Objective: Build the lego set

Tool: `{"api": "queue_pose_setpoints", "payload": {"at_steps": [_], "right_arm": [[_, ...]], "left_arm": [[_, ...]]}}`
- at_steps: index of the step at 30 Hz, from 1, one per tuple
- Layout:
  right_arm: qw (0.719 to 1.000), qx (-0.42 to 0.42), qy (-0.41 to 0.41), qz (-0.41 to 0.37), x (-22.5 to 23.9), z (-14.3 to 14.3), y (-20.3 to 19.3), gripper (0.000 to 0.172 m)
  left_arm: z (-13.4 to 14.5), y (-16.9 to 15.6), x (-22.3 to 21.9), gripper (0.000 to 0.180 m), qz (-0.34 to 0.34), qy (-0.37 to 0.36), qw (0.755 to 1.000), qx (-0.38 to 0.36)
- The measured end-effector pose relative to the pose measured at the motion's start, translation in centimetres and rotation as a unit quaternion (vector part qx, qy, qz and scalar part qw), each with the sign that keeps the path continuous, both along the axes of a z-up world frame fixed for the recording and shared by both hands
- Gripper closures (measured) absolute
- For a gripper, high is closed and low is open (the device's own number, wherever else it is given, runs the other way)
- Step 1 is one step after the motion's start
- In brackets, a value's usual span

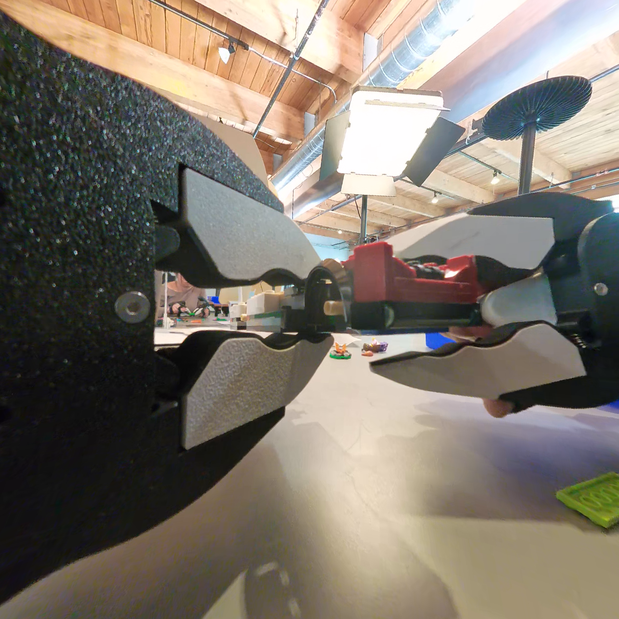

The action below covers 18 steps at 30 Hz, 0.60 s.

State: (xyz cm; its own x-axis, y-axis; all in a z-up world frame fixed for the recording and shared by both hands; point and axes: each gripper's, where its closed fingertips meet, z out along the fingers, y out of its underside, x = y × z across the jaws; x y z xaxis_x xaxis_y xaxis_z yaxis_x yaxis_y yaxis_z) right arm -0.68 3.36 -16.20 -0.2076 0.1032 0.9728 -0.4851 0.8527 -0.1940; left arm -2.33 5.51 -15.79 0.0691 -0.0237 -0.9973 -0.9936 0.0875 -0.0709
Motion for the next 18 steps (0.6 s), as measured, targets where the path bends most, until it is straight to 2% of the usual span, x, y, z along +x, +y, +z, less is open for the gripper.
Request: {"api": "queue_pose_setpoints", "payload": {"at_steps": [9, 18], "right_arm": [[0.999, 0.001, -0.031, 0.018, 0.6, -0.5, -0.7, 0.116], [0.997, 0.019, -0.057, 0.046, 1.8, -0.8, -1.4, 0.125]], "left_arm": [[-0.2, -0.2, 0.4, 0.157, -0.009, 0.017, 1.0, -0.006], [-0.2, -0.6, 1.5, 0.156, -0.032, 0.042, 0.999, -0.001]]}}
